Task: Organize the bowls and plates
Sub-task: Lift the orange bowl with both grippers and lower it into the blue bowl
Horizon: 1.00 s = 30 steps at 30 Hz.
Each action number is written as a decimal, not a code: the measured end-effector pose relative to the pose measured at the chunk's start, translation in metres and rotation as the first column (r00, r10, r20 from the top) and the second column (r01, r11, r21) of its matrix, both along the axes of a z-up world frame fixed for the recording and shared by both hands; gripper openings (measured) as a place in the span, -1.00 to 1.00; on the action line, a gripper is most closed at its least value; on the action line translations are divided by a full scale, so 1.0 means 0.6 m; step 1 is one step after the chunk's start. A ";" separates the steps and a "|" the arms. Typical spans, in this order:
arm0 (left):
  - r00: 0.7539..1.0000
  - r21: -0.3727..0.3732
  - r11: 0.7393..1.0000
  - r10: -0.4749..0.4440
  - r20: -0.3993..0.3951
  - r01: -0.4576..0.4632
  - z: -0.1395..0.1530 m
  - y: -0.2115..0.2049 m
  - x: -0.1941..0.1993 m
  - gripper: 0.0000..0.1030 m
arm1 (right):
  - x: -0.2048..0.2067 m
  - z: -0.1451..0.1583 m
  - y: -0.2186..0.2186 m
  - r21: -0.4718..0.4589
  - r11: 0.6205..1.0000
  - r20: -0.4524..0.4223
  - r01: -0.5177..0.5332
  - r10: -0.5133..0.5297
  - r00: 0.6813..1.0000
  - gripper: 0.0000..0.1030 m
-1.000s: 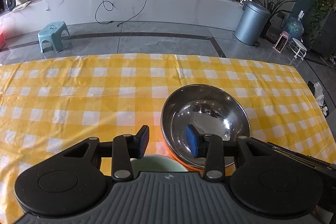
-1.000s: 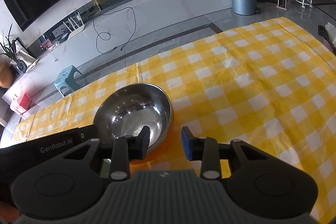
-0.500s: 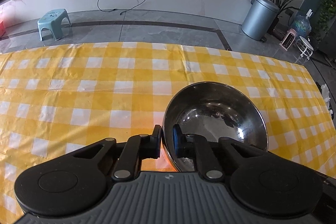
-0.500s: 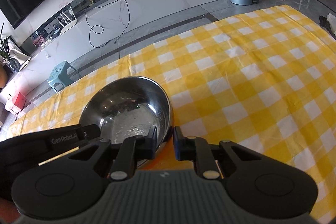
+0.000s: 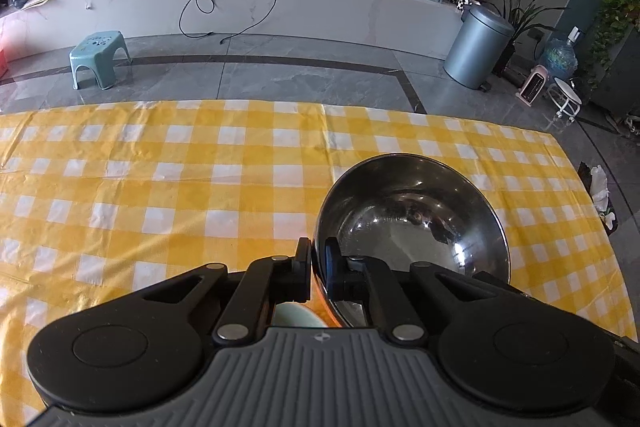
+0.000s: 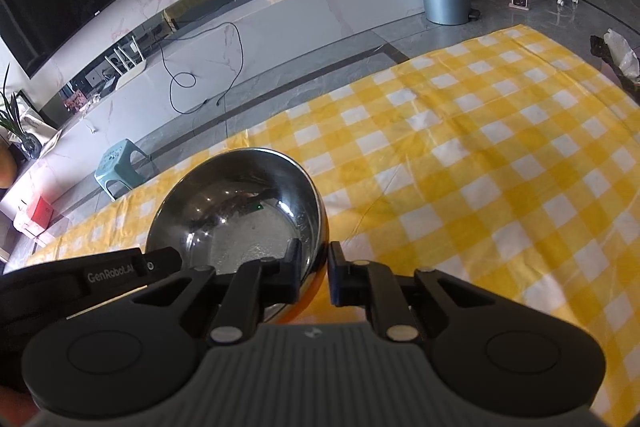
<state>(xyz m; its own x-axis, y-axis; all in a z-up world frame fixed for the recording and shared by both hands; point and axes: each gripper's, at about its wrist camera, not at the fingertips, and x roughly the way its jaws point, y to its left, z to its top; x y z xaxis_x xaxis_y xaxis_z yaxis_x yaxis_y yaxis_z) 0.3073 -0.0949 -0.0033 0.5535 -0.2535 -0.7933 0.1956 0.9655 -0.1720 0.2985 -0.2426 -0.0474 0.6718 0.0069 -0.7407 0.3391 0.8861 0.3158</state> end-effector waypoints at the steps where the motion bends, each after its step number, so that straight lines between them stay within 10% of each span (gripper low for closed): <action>1: 1.000 0.000 1.000 -0.002 0.006 0.002 0.008 -0.001 -0.010 -0.88 | -0.009 0.007 0.000 0.000 1.000 0.006 0.001 -0.001 1.000 -0.79; 19: 0.996 -0.067 0.996 0.066 0.062 -0.062 0.104 0.067 -0.222 -0.82 | -0.241 0.091 0.042 0.111 0.992 0.085 -0.065 0.056 0.995 -0.80; 30: 0.992 -0.161 0.979 0.125 -0.027 -0.127 0.063 0.124 -0.311 -0.78 | -0.324 0.083 0.068 0.104 0.991 0.067 -0.089 0.082 0.994 -0.84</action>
<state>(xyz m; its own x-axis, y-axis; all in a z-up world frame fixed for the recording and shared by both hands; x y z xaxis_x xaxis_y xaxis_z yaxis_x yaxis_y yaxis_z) 0.1206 -0.0203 0.0347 0.5764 -0.3087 -0.7566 0.0699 0.9411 -0.3308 0.1041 -0.2019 0.0024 0.7103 0.1430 -0.6892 0.2399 0.8713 0.4280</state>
